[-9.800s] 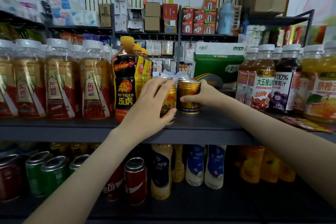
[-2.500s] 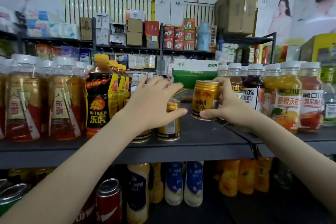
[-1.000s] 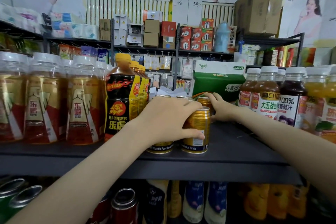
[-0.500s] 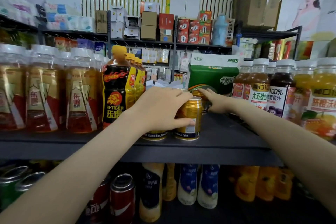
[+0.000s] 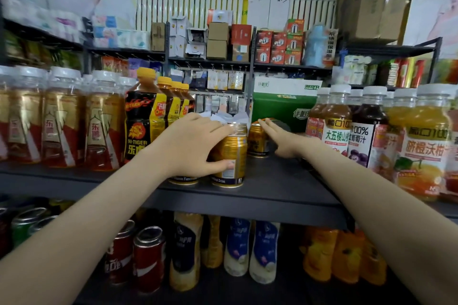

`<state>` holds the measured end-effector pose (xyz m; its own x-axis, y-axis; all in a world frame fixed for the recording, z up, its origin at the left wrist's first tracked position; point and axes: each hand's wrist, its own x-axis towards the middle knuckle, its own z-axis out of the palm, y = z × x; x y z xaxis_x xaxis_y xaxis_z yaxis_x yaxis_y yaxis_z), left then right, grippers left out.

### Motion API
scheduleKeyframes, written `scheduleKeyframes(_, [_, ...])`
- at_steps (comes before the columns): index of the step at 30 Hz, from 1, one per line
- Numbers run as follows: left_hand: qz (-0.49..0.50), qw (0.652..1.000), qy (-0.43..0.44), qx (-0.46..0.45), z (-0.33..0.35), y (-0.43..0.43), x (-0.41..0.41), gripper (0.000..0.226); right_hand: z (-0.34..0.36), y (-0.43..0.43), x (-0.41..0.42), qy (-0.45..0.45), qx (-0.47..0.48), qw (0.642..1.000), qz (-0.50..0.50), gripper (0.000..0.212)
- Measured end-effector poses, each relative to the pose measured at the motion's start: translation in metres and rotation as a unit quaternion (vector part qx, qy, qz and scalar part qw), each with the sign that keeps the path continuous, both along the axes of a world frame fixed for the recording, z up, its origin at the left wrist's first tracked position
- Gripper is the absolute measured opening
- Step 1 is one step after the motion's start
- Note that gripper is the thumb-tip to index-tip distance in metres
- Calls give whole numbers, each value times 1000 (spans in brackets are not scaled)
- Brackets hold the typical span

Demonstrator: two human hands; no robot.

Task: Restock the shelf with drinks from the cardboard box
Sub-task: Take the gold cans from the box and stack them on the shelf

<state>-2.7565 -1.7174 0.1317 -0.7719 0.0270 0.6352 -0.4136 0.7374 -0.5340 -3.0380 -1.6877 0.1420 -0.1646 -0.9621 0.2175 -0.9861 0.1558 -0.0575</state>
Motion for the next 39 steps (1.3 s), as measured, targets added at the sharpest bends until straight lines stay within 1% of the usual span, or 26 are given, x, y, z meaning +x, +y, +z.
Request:
scheduleKeyframes(3, [17,999,28,4,-13,8,0,65,6,21,13,40,-68,997,-12,95])
scheduleKeyframes(6, [35,998,53,27,-24,19,0,65,14,54,33,76,-85,993,-16,79])
scheduleKeyframes(8, [34,997,64,38,-32,26,4,63,11,76,51,77,-105,992,-6,70])
scheduleKeyframes(11, [15,994,87,59,-50,38,22,60,-10,104,90,60,-191,979,47,53])
scheduleKeyframes(14, [3,989,116,93,-77,51,58,51,-38,126,153,37,-314,942,113,36])
scheduleKeyframes(15, [3,986,125,112,-88,57,74,48,-49,132,178,34,-338,930,139,33])
scheduleKeyframes(17, [12,978,140,155,-114,69,114,44,-76,138,234,19,-349,917,194,31])
scheduleKeyframes(20, [54,960,149,229,-158,86,192,46,-123,135,321,-39,-289,924,248,31])
scheduleKeyframes(22, [107,943,141,281,-191,97,252,48,-158,127,378,-92,-217,932,274,34])
scheduleKeyframes(24, [177,918,126,330,-225,109,314,46,-193,120,433,-130,-136,938,291,37])
scheduleKeyframes(27, [289,859,109,408,-270,131,403,47,-236,110,508,-156,-27,938,307,43])
scheduleKeyframes(30, [370,803,102,456,-307,156,478,50,-274,99,572,-160,39,926,340,45])
scheduleKeyframes(34, [454,728,107,502,-349,174,560,50,-320,70,648,-153,102,904,386,46])
scheduleKeyframes(39, [517,640,125,555,-398,172,643,51,-391,10,724,-129,185,886,405,49])
